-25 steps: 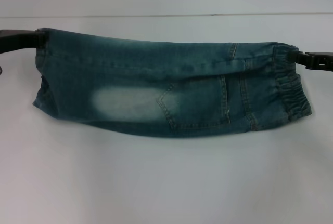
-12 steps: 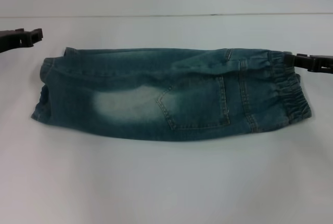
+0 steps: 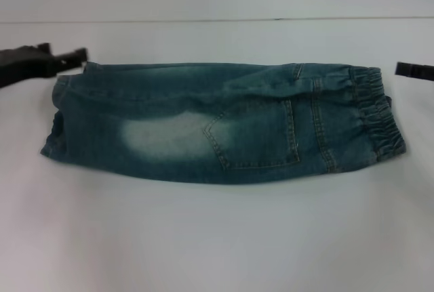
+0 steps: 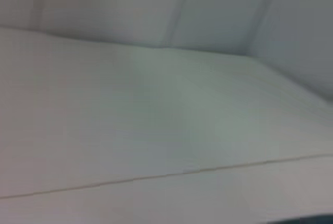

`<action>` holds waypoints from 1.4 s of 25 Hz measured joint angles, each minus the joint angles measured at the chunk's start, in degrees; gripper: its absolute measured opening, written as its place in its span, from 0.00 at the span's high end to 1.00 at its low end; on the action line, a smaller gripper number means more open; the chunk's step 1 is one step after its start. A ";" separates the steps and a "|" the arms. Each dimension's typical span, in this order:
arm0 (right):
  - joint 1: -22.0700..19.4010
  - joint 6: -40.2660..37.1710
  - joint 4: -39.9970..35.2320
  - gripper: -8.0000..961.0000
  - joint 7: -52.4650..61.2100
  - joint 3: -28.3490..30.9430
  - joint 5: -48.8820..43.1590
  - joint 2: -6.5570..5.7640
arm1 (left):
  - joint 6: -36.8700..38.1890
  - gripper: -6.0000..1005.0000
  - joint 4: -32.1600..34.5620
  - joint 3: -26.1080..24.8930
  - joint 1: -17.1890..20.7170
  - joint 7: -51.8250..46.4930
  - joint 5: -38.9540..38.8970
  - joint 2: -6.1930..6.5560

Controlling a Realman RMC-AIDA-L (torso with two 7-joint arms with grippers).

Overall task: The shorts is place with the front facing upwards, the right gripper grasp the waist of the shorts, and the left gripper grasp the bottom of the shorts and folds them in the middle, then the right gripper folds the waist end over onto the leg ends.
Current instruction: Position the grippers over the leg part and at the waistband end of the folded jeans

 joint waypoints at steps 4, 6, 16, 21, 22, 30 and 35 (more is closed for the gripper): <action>-0.07 -6.67 -4.56 0.11 5.98 -1.84 -2.55 -2.07 | 13.16 0.20 0.52 -0.96 1.01 4.92 -1.70 0.20; 0.18 -10.98 -7.54 0.03 8.50 -3.03 -3.61 -3.05 | 18.61 0.15 0.53 -0.96 1.03 6.50 -1.39 0.29; 6.12 -26.16 -18.85 0.01 17.35 -11.64 -15.22 -4.94 | 21.41 0.07 -1.81 2.72 0.48 7.80 1.56 0.00; 9.69 -23.61 -17.98 0.01 19.62 -15.63 -22.96 -2.03 | 21.11 0.07 -2.87 2.84 0.40 7.86 1.67 -0.09; 9.96 -22.70 -17.98 0.01 19.70 -16.25 -23.78 -1.37 | 21.10 0.07 -3.10 2.84 0.40 7.88 1.68 -0.10; 11.69 -16.78 -13.65 0.02 19.93 -20.88 -27.28 1.09 | 20.88 0.07 -3.41 2.49 0.64 7.98 1.35 -0.33; 11.77 -14.75 -11.98 0.01 20.02 -22.83 -27.48 1.30 | 20.43 0.07 -3.49 2.48 0.92 7.96 1.26 -0.57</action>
